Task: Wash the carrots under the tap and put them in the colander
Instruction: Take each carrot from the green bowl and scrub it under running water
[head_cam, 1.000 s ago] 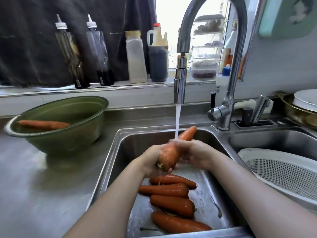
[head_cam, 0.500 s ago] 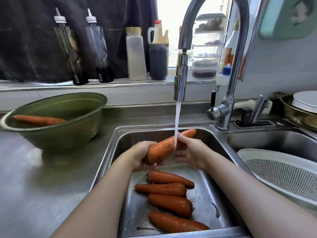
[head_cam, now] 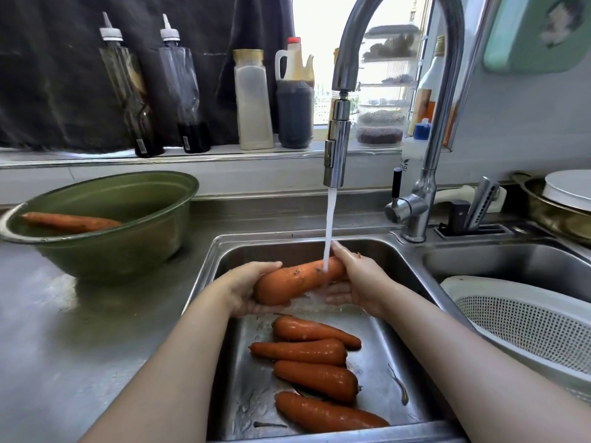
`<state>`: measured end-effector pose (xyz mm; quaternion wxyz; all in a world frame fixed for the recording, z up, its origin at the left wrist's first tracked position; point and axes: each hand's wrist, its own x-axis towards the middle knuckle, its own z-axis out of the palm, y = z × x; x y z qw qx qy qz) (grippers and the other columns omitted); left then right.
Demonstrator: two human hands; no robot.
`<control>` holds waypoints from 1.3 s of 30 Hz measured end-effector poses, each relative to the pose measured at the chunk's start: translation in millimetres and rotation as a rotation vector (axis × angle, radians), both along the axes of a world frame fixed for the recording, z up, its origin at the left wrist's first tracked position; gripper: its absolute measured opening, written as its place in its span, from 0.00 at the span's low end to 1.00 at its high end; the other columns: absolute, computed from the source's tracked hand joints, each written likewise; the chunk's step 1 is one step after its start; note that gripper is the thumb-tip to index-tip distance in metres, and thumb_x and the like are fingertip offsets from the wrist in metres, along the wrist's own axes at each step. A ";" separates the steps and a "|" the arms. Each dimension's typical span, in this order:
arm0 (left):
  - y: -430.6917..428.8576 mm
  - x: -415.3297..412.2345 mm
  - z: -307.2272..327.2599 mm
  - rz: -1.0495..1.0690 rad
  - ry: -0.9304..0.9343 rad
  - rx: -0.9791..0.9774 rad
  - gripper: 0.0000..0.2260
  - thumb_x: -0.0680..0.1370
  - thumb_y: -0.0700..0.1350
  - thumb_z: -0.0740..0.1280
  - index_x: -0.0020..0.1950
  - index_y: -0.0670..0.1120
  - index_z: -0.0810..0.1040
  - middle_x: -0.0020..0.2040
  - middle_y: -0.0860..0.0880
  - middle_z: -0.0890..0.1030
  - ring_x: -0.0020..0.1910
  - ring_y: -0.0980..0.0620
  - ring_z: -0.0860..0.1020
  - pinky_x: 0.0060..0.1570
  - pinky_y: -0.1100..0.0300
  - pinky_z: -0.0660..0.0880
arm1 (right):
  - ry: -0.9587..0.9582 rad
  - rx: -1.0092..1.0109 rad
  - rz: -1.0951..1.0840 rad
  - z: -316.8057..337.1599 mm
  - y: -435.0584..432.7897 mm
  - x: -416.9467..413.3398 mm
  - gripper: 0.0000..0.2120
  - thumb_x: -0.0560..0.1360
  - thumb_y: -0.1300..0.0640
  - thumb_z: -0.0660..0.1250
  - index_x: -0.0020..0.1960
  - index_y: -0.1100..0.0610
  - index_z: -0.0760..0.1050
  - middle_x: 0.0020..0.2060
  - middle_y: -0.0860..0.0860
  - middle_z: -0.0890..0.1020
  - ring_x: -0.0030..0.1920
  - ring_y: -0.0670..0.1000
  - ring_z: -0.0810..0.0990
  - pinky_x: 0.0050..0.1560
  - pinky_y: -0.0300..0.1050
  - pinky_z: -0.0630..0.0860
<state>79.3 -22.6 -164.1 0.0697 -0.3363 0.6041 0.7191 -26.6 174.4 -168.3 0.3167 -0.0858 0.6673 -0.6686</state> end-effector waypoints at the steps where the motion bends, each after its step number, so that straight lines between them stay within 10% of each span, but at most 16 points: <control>1: -0.7 -0.9 -0.7 0.047 0.023 0.004 0.19 0.80 0.52 0.72 0.66 0.42 0.78 0.54 0.39 0.84 0.46 0.43 0.85 0.34 0.50 0.85 | 0.002 0.014 0.017 0.6 2.2 -1.2 0.22 0.82 0.42 0.66 0.66 0.58 0.74 0.53 0.63 0.85 0.44 0.63 0.88 0.36 0.52 0.84; 6: 1.0 -7.6 -2.4 0.244 0.148 0.041 0.19 0.76 0.49 0.76 0.61 0.39 0.78 0.50 0.39 0.83 0.45 0.43 0.83 0.28 0.51 0.83 | 0.123 0.199 0.346 2.3 14.8 -1.2 0.16 0.82 0.49 0.69 0.62 0.60 0.79 0.47 0.62 0.87 0.45 0.61 0.87 0.29 0.42 0.78; 13: 38.3 -21.5 -4.0 0.230 0.277 -0.071 0.22 0.67 0.56 0.81 0.55 0.46 0.85 0.57 0.41 0.84 0.56 0.41 0.83 0.55 0.45 0.82 | 0.193 0.388 0.532 -1.9 3.8 12.6 0.22 0.81 0.41 0.67 0.66 0.56 0.77 0.56 0.60 0.85 0.53 0.59 0.86 0.59 0.60 0.82; 21: 59.2 -22.2 -5.2 0.026 0.371 -0.048 0.15 0.86 0.49 0.62 0.72 0.52 0.75 0.65 0.43 0.80 0.59 0.45 0.81 0.44 0.56 0.81 | 0.038 0.219 0.339 3.1 18.5 3.5 0.36 0.83 0.33 0.53 0.63 0.67 0.75 0.37 0.60 0.80 0.30 0.55 0.78 0.29 0.46 0.78; 25: 64.6 -23.4 -4.5 0.073 0.401 -0.079 0.07 0.85 0.50 0.63 0.60 0.57 0.79 0.61 0.44 0.83 0.59 0.42 0.82 0.54 0.48 0.82 | 0.032 0.162 0.338 5.8 17.2 6.8 0.28 0.84 0.40 0.59 0.60 0.66 0.78 0.40 0.60 0.83 0.35 0.54 0.82 0.32 0.48 0.80; 30: 58.6 -22.2 -7.0 0.122 0.388 -0.174 0.10 0.82 0.56 0.68 0.63 0.59 0.77 0.62 0.47 0.80 0.58 0.45 0.81 0.42 0.56 0.81 | 0.043 0.120 0.358 7.9 17.2 7.0 0.19 0.84 0.49 0.64 0.67 0.62 0.75 0.47 0.61 0.84 0.42 0.54 0.84 0.38 0.48 0.82; 36: 62.2 -23.1 -5.2 0.084 0.406 -0.099 0.12 0.85 0.51 0.65 0.68 0.56 0.77 0.64 0.44 0.81 0.59 0.42 0.82 0.47 0.52 0.83 | 0.044 0.188 0.292 10.7 9.8 13.3 0.30 0.86 0.39 0.52 0.55 0.65 0.76 0.30 0.57 0.83 0.26 0.52 0.80 0.26 0.43 0.78; 39: 58.7 -22.2 -4.7 0.114 0.429 -0.049 0.11 0.85 0.50 0.64 0.67 0.55 0.76 0.63 0.44 0.80 0.56 0.43 0.82 0.41 0.53 0.83 | -0.045 0.089 0.385 8.0 12.8 7.4 0.21 0.86 0.48 0.59 0.65 0.66 0.74 0.43 0.62 0.84 0.39 0.55 0.84 0.38 0.48 0.81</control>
